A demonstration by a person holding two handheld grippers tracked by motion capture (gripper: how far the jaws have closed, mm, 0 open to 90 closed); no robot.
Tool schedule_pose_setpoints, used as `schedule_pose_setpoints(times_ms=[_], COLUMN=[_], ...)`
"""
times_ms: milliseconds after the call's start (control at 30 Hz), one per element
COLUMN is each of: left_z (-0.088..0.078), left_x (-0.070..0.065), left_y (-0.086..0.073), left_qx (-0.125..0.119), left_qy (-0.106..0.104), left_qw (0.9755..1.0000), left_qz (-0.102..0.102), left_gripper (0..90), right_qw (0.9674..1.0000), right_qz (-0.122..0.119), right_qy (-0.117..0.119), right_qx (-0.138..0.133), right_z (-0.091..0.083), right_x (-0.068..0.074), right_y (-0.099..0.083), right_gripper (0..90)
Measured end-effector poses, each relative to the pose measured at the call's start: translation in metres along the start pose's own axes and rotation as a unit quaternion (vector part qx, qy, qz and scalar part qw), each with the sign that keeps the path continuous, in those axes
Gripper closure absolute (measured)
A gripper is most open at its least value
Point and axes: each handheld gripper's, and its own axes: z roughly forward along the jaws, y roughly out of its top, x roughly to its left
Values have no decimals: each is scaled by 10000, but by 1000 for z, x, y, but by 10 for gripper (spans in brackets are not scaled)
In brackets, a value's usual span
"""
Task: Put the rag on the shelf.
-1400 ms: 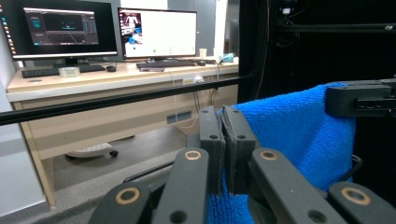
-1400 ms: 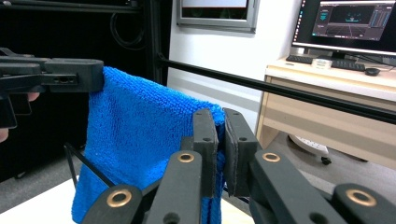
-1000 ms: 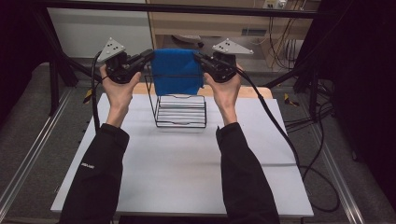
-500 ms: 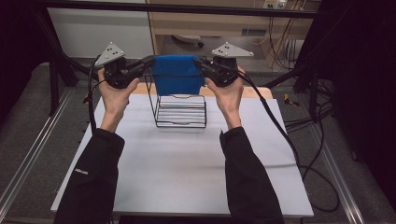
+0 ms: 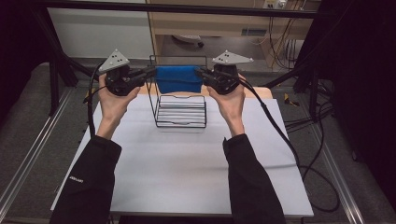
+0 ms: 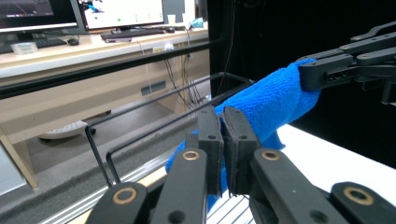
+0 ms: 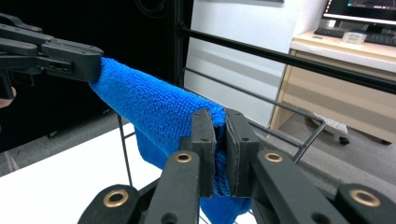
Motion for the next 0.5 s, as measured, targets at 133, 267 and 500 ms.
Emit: schedule_pose_setpoints(times_ms=[133, 267, 500], left_z=[-1, -4, -8], left_x=[-2, -2, 3], left_y=[-1, 3, 19], left_qx=[272, 327, 250], left_qy=[38, 18, 116], left_qw=[9996, 9995, 9991], left_qz=[72, 13, -334], left_gripper=[852, 830, 765], right_qw=[10000, 9999, 9999], right_qz=[20, -24, -93], right_qy=[70, 82, 97], right_qx=[39, 52, 93], right_z=[2, 3, 3], right_x=[0, 0, 2], right_y=[-6, -8, -9], right_gripper=[836, 836, 835])
